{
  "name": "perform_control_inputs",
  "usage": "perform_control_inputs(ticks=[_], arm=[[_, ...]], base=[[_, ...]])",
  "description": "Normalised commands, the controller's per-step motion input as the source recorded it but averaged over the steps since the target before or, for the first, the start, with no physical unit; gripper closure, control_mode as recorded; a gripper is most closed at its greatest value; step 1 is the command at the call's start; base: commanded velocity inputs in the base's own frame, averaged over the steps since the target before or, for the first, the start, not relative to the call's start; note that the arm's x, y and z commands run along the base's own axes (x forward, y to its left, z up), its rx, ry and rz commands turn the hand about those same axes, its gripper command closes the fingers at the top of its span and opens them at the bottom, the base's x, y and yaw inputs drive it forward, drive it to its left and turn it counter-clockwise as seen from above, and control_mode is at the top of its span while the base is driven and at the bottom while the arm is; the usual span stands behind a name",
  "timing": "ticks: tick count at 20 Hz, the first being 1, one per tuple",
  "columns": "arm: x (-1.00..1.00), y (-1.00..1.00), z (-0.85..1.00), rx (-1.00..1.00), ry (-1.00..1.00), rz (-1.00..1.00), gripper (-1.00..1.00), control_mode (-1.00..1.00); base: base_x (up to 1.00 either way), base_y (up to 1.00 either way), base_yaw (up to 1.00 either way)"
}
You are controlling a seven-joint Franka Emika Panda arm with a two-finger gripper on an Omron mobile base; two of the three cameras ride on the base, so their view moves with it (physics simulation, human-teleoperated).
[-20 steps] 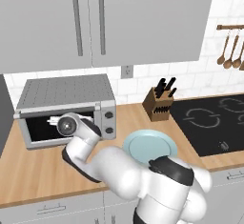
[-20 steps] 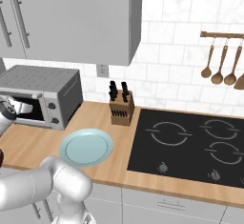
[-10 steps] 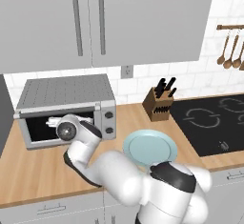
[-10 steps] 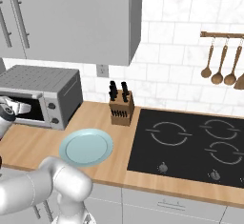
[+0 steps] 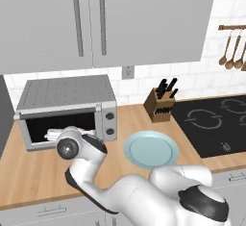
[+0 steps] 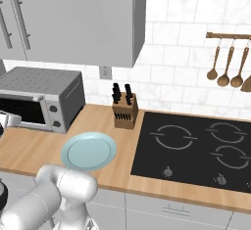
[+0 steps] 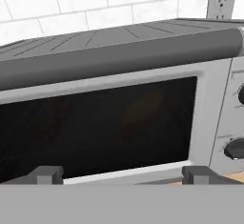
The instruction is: Pick up the kebab skewer and baguette bread, and place them inside the toaster oven. Close the toaster oven door and start by setting the timer.
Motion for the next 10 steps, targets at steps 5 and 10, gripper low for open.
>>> perform_control_inputs(ticks=[5, 10], arm=[[-0.18, -0.35, 0.11, -0.03, -0.04, 0.0, -1.0, -1.0], [-0.12, -0.51, 0.0, -0.11, -0.11, 0.03, -1.0, -1.0]], base=[[0.0, 0.0, 0.0], [0.0, 0.0, 0.0]])
